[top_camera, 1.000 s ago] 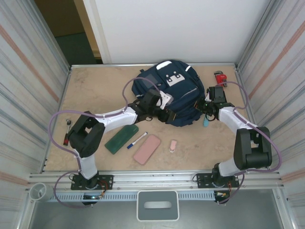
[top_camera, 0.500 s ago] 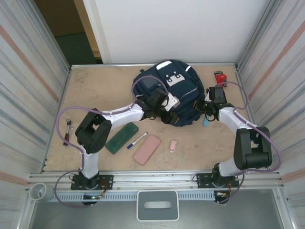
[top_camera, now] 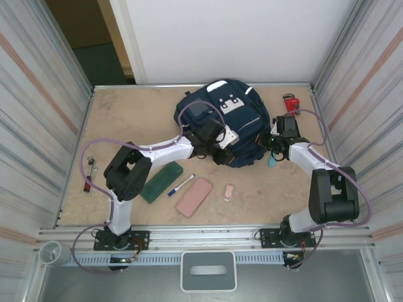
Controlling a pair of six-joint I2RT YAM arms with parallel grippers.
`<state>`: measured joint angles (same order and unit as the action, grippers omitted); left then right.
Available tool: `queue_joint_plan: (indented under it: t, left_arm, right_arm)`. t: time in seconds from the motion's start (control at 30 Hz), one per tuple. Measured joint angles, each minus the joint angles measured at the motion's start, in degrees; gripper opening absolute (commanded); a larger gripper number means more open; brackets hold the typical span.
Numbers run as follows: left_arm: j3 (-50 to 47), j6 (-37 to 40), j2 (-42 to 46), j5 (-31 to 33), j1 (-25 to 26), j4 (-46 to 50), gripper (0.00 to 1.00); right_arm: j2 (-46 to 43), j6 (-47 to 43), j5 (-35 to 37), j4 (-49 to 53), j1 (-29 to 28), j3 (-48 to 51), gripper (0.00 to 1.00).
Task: Pack the student bag
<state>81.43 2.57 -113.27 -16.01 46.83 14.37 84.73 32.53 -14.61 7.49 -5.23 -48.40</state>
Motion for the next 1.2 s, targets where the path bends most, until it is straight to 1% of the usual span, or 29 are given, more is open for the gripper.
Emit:
queue_joint_plan:
  t: [0.13,0.27,0.43,0.57,0.63,0.83,1.0,1.13,1.2]
  left_arm:
    - [0.0,-1.3,0.0,-2.3,-1.0,-0.1,0.29]
    - [0.0,-3.3,0.0,-6.0,-2.7,-1.0,0.21]
    - [0.1,-4.9,-0.5,-8.6,-4.0,-1.1,0.18]
    - [0.6,-5.3,-1.7,-9.1,-4.1,-1.1,0.22]
    - [0.7,-5.5,-2.0,-9.1,-4.1,-1.1,0.27]
    - [0.8,-5.7,-2.1,-10.0,-4.1,-1.1,0.35]
    - [1.9,-5.9,-3.0,-10.2,-4.1,-0.8,0.36]
    - [3.6,-6.3,-4.5,-10.2,-4.0,0.1,0.31]
    - [4.5,-6.5,-5.1,-10.2,-4.0,0.9,0.31]
  right_arm:
    - [0.3,0.0,-0.2,-0.2,0.0,0.0,0.00]
    - [0.3,0.0,-0.2,-0.6,0.0,0.3,0.00]
    - [0.3,0.0,-0.2,-0.9,0.0,0.5,0.00]
    - [0.3,0.0,-0.2,-1.0,0.0,0.7,0.00]
    - [0.3,0.0,-0.2,-1.0,0.0,0.7,0.00]
    - [0.4,0.0,-0.3,-1.1,0.0,0.7,0.00]
    - [0.4,0.0,-0.4,-1.4,0.1,0.8,0.00]
    - [0.4,0.0,-0.4,-1.6,0.1,1.1,0.00]
    - [0.4,0.0,-0.4,-1.7,0.1,1.1,0.00]
